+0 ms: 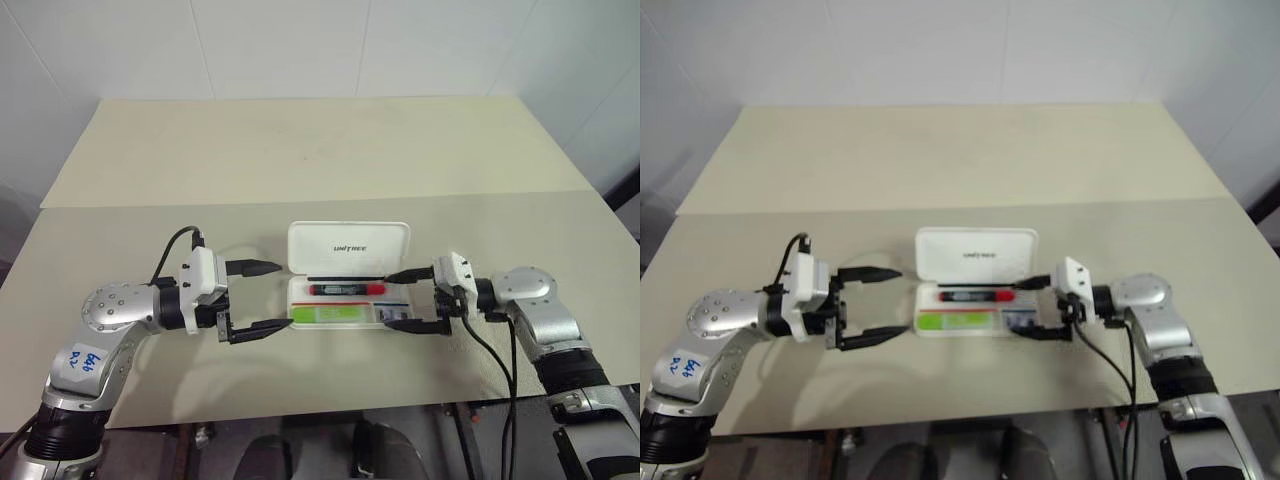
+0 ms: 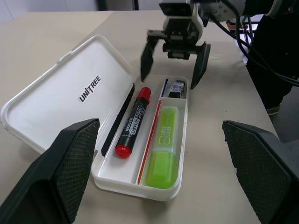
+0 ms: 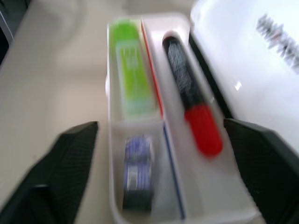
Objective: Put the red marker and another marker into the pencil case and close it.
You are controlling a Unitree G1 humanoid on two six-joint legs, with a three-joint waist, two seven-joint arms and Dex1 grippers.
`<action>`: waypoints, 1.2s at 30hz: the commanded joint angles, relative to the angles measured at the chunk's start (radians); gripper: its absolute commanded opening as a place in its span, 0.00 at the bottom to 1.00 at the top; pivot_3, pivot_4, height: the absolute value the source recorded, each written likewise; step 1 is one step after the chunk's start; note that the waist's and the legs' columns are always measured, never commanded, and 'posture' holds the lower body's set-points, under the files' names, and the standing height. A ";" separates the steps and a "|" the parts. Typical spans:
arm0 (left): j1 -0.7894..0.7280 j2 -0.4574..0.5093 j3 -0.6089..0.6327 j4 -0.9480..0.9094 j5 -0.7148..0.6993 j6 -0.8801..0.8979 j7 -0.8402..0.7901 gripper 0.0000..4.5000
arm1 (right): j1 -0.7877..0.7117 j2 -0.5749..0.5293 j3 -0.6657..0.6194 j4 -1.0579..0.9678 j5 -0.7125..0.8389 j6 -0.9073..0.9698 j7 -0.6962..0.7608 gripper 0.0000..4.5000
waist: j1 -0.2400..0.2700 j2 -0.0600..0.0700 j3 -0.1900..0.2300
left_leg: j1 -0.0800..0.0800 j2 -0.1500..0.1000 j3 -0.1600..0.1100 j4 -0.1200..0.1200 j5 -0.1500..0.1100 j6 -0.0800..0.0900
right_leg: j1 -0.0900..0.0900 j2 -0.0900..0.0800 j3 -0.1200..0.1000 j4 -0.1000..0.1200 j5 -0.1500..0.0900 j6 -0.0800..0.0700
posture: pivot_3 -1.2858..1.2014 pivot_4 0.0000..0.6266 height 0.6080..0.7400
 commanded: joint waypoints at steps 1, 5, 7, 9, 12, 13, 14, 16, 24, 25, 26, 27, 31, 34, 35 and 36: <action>-0.014 0.003 0.023 -0.005 -0.014 -0.024 0.003 1.00 | -0.006 -0.031 -0.081 -0.144 0.093 0.080 -0.026 0.99 | 0.001 0.000 0.000 | 0.000 0.000 0.000 0.000 0.000 0.000 | 0.000 0.000 0.000 0.000 0.000 0.000 | 0.52 0.24 1.00; -0.008 0.003 0.035 0.015 -0.007 -0.037 0.009 1.00 | 0.028 -0.064 -0.129 -0.210 0.129 0.132 -0.050 0.99 | 0.004 0.000 0.000 | -0.001 0.000 -0.001 0.000 0.000 0.000 | 0.000 0.000 0.000 0.000 0.000 0.000 | 0.52 0.24 1.00; -0.012 -0.012 0.062 0.054 -0.008 -0.060 0.029 1.00 | 0.053 -0.087 -0.188 -0.207 0.154 0.122 -0.052 0.99 | 0.004 0.000 0.000 | -0.001 0.000 -0.001 0.000 0.000 0.000 | 0.000 0.000 0.000 0.000 0.000 0.000 | 0.52 0.24 1.00; -0.017 -0.022 0.087 0.095 -0.010 -0.085 0.035 1.00 | 0.069 -0.104 -0.241 -0.184 0.164 0.092 -0.057 0.99 | 0.003 0.000 0.000 | -0.001 0.000 -0.001 0.000 0.000 0.000 | 0.000 0.000 -0.001 0.000 0.000 0.000 | 0.52 0.24 1.00; -0.017 -0.018 0.102 0.138 -0.017 -0.113 0.010 1.00 | 0.076 -0.128 -0.279 -0.153 0.180 0.074 -0.021 0.99 | 0.000 0.000 0.000 | 0.000 0.000 0.000 0.000 0.000 0.000 | 0.000 0.000 0.000 0.000 0.000 0.000 | 0.52 0.24 1.00; -0.018 -0.017 0.105 0.149 -0.020 -0.118 0.002 1.00 | 0.076 -0.136 -0.284 -0.142 0.181 0.074 -0.012 0.99 | 0.000 0.000 0.000 | 0.000 0.000 0.001 0.000 0.000 0.000 | 0.000 0.000 0.000 0.000 0.000 0.000 | 0.52 0.24 1.00; -0.019 -0.015 0.109 0.163 -0.021 -0.128 -0.008 0.96 | 0.076 -0.147 -0.283 -0.130 0.180 0.075 0.003 1.00 | 0.000 0.000 0.000 | 0.001 0.000 0.001 0.000 0.000 0.000 | 0.000 0.000 0.000 0.000 0.000 0.000 | 0.52 0.24 1.00; -0.022 -0.010 0.115 0.200 -0.023 -0.151 -0.031 0.86 | 0.073 -0.162 -0.283 -0.094 0.170 0.039 0.041 1.00 | -0.001 -0.001 0.000 | 0.001 0.000 0.001 0.000 0.000 0.000 | 0.000 0.000 0.000 0.000 0.000 0.000 | 0.52 0.24 1.00; -0.042 -0.007 0.119 0.258 -0.020 -0.191 -0.076 0.26 | 0.049 -0.164 -0.288 -0.034 0.181 -0.029 0.102 1.00 | 0.001 0.000 0.000 | 0.001 0.000 0.001 0.000 0.000 0.000 | 0.000 0.000 0.000 0.000 0.000 0.000 | 0.52 0.24 1.00; -0.045 -0.009 0.118 0.262 -0.021 -0.191 -0.078 0.18 | 0.047 -0.163 -0.287 -0.033 0.183 -0.029 0.103 1.00 | 0.001 0.000 0.000 | 0.001 0.000 0.001 0.000 0.000 0.000 | 0.000 0.000 0.000 0.000 0.000 0.000 | 0.52 0.24 1.00; -0.050 -0.010 0.117 0.265 -0.020 -0.194 -0.080 0.11 | 0.045 -0.162 -0.284 -0.032 0.182 -0.030 0.100 1.00 | 0.000 0.000 0.000 | 0.001 0.000 0.001 0.000 0.000 0.000 | 0.000 0.000 0.000 0.000 0.000 0.000 | 0.52 0.24 1.00; -0.053 -0.012 0.116 0.267 -0.021 -0.195 -0.080 0.02 | 0.043 -0.161 -0.283 -0.031 0.181 -0.032 0.097 1.00 | 0.000 0.000 0.000 | 0.001 0.000 0.001 0.000 0.000 0.000 | 0.000 0.000 0.000 0.000 0.000 0.000 | 0.52 0.24 1.00; -0.085 -0.039 0.125 0.298 0.002 -0.255 -0.047 0.01 | 0.033 -0.158 -0.279 -0.025 0.173 -0.038 0.083 1.00 | 0.002 0.000 0.000 | 0.000 0.000 0.001 0.000 0.000 0.000 | 0.000 0.000 0.000 0.000 0.000 0.000 | 0.52 0.24 1.00; -0.175 -0.110 0.151 0.364 0.075 -0.374 0.099 0.01 | 0.027 -0.157 -0.278 -0.017 0.167 -0.040 0.073 1.00 | 0.006 -0.001 0.000 | 0.000 0.000 0.001 0.001 0.000 0.000 | 0.000 -0.001 0.000 0.000 0.000 0.000 | 0.52 0.24 1.00; -0.199 -0.125 0.149 0.382 0.101 -0.385 0.145 0.01 | 0.026 -0.157 -0.279 -0.015 0.166 -0.042 0.070 1.00 | 0.005 -0.001 0.000 | 0.000 0.000 0.001 0.001 0.000 0.000 | 0.001 0.000 -0.001 0.000 0.000 0.000 | 0.52 0.24 1.00; -0.214 -0.134 0.142 0.396 0.121 -0.387 0.175 0.01 | 0.026 -0.156 -0.281 -0.013 0.165 -0.041 0.066 1.00 | 0.004 -0.001 -0.001 | 0.000 0.000 0.001 0.002 0.000 0.000 | 0.001 0.000 -0.001 0.000 0.000 0.001 | 0.52 0.24 1.00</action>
